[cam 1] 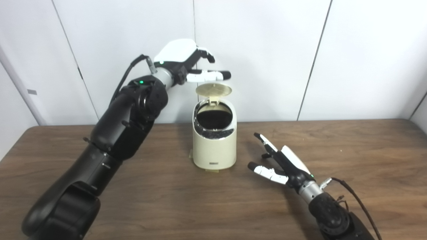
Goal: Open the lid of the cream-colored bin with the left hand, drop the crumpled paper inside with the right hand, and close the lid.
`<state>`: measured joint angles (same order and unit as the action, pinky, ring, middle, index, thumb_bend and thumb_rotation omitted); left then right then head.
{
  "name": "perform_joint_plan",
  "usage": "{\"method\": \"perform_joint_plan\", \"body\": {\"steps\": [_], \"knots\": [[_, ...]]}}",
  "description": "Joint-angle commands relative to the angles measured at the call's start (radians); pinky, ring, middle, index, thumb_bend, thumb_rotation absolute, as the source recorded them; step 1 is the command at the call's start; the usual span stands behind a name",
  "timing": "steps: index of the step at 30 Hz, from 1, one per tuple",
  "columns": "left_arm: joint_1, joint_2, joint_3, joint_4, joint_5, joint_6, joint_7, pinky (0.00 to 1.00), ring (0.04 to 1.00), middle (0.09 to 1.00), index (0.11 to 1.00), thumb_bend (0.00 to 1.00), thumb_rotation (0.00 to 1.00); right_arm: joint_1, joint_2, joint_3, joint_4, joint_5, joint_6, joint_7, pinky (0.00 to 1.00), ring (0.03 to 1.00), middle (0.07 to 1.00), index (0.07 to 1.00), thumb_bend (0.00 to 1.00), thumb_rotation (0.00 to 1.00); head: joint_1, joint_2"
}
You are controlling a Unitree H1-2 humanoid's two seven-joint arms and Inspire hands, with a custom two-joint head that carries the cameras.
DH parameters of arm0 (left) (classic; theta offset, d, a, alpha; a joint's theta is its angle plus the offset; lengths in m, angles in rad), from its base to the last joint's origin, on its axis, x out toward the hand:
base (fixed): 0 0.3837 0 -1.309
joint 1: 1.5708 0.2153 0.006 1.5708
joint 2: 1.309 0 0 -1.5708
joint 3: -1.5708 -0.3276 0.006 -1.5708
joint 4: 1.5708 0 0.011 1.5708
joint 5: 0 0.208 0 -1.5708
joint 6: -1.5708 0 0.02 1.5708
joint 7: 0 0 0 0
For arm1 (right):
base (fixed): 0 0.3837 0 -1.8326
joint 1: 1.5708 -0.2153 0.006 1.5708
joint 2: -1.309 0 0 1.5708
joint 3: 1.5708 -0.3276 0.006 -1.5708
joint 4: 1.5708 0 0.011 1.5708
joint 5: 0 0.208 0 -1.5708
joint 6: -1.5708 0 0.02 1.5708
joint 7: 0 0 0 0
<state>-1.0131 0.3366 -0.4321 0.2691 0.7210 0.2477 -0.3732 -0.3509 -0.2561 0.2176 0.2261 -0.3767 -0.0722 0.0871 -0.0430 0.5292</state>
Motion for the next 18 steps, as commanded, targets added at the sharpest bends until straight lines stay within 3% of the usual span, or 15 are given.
{"method": "perform_joint_plan", "body": {"steps": [1,6,9,14,18], "knots": [[-0.047,0.004,0.021,-0.013,0.002,-0.009,0.010,1.00,0.972,0.920,0.819,0.91,1.00,-0.028,-0.006,-0.011,-0.027,-0.003,-0.002,-0.001,0.92,0.989,1.000,0.997,0.50,0.81,-0.001,0.000],[-0.025,-0.007,0.040,-0.014,-0.030,0.006,-0.014,0.92,0.993,0.966,0.844,0.92,1.00,-0.024,-0.007,-0.013,-0.034,0.000,0.004,0.004,0.92,0.992,1.000,1.000,0.50,0.81,0.001,-0.002],[-0.017,0.003,0.019,-0.015,0.010,-0.005,0.000,0.99,0.994,0.923,0.826,0.93,1.00,-0.024,-0.006,-0.015,-0.032,0.003,0.003,0.004,0.92,0.991,1.000,1.000,0.50,0.81,0.001,-0.004],[0.029,0.013,0.020,-0.080,0.040,-0.008,0.005,1.00,0.989,0.923,0.826,0.94,1.00,-0.024,-0.004,-0.016,-0.030,0.004,0.001,0.002,0.92,0.991,1.000,0.998,0.51,0.81,0.000,-0.004],[0.083,0.021,0.020,-0.167,0.051,-0.009,-0.014,1.00,0.988,0.870,0.833,0.90,1.00,-0.022,-0.004,-0.016,-0.034,-0.001,0.004,0.002,0.92,0.990,1.000,0.997,0.50,0.80,0.004,-0.004]]}}
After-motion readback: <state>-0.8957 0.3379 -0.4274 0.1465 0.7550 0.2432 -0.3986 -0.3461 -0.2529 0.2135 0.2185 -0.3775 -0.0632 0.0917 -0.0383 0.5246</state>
